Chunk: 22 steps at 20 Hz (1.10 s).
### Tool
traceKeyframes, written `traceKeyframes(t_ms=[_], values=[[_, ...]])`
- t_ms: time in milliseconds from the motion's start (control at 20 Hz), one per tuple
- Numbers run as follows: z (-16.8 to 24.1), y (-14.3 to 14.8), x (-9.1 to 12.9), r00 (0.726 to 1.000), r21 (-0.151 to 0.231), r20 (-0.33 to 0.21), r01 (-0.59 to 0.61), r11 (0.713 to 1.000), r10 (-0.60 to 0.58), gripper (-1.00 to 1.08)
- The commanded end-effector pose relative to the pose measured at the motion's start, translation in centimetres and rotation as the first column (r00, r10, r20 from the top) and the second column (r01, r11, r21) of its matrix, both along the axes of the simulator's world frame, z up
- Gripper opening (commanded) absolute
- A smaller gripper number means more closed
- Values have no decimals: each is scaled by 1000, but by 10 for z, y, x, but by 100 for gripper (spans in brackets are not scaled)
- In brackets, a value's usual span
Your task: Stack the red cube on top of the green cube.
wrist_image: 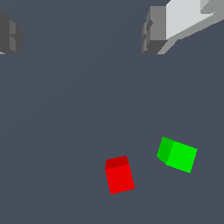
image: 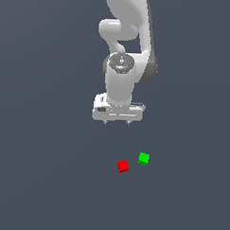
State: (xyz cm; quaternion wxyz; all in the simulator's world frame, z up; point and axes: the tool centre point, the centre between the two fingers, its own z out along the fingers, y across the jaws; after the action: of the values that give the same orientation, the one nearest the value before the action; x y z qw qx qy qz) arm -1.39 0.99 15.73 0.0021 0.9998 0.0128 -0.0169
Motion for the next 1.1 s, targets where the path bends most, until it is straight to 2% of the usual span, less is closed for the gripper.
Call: traceKeyframes(t_ms=[0, 500, 1050], values=[[0, 0, 0, 1000, 0, 0, 0, 1000, 0, 100], [-11, 2, 17, 1000, 1, 4, -27, 1000, 27, 100], [-43, 12, 69, 994, 4, 16, -107, 994, 107, 100]])
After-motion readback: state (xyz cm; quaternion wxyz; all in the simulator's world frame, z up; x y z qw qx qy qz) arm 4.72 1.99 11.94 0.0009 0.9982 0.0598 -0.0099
